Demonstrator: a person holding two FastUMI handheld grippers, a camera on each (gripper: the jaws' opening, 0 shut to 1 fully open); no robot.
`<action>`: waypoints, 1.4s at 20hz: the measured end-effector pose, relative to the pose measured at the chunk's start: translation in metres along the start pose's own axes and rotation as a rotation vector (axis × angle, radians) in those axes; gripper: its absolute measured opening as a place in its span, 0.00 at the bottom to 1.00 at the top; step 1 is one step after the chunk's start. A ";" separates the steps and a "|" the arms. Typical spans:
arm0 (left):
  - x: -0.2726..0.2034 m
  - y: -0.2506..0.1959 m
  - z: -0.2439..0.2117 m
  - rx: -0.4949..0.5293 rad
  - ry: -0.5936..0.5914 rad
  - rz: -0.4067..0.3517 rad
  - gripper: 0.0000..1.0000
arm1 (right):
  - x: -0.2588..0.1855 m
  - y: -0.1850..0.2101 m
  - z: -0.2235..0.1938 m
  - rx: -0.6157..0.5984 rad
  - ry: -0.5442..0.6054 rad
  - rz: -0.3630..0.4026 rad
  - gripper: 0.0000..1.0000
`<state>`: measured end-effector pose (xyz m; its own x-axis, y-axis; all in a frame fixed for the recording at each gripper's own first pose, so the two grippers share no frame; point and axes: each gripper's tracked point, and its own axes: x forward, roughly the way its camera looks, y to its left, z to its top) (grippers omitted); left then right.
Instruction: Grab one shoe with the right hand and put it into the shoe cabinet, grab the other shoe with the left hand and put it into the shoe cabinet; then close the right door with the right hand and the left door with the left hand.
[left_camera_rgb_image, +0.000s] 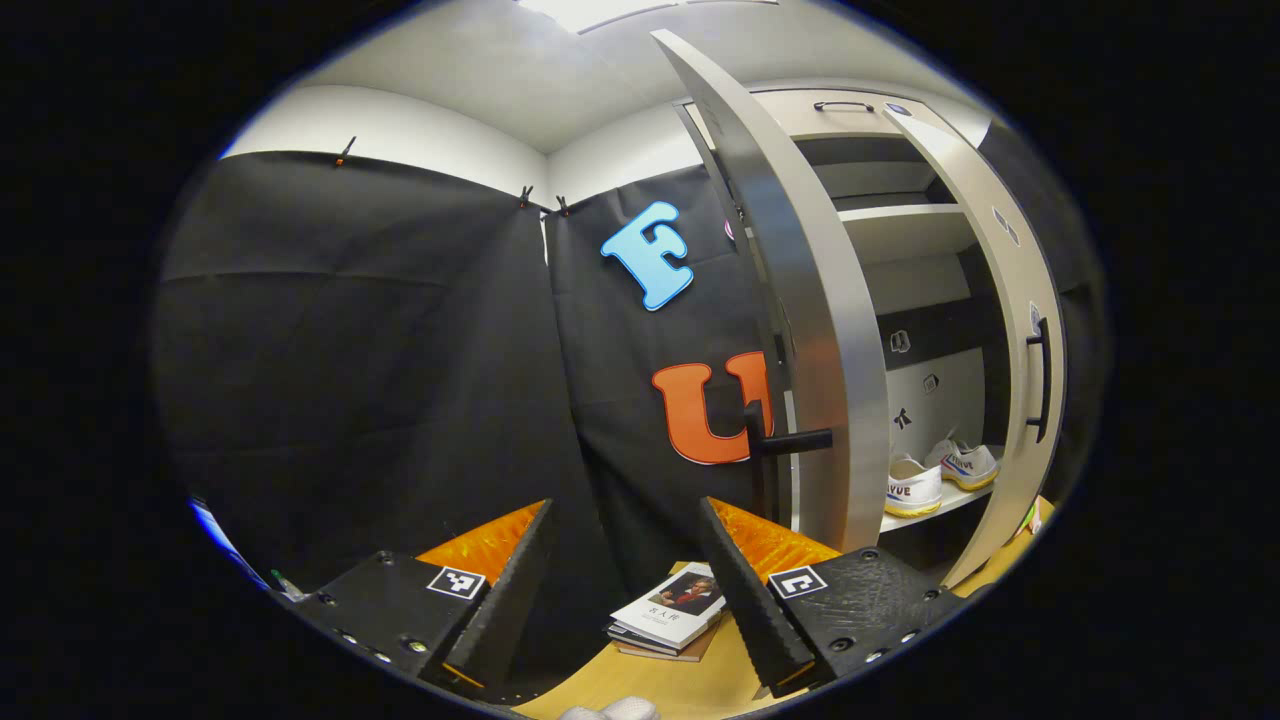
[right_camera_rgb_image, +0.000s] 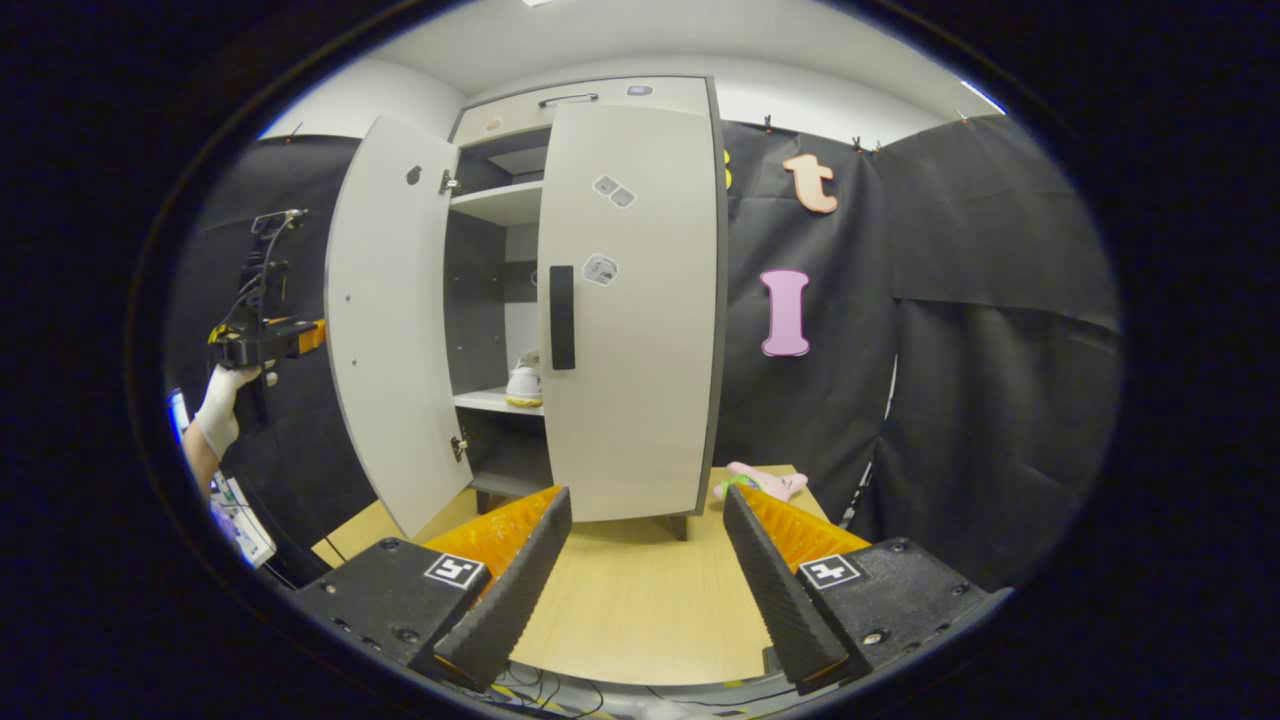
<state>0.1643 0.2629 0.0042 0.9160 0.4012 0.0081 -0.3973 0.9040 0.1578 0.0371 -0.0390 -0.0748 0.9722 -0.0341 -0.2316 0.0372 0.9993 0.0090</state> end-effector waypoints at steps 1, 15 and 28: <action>-0.004 -0.008 0.000 -0.025 0.006 -0.009 0.87 | 0.002 -0.003 0.001 0.005 -0.002 0.005 1.00; -0.024 -0.134 0.018 -0.104 0.001 -0.248 0.87 | 0.028 -0.029 0.007 -0.003 0.016 0.058 0.99; -0.069 -0.162 0.013 -0.103 0.025 -0.330 0.96 | 0.023 -0.011 0.024 -0.012 -0.026 0.048 0.99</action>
<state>0.1657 0.0871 -0.0093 0.9949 0.0865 -0.0509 -0.0841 0.9953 0.0476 0.0643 -0.0514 -0.0568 0.9784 0.0132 -0.2062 -0.0120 0.9999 0.0072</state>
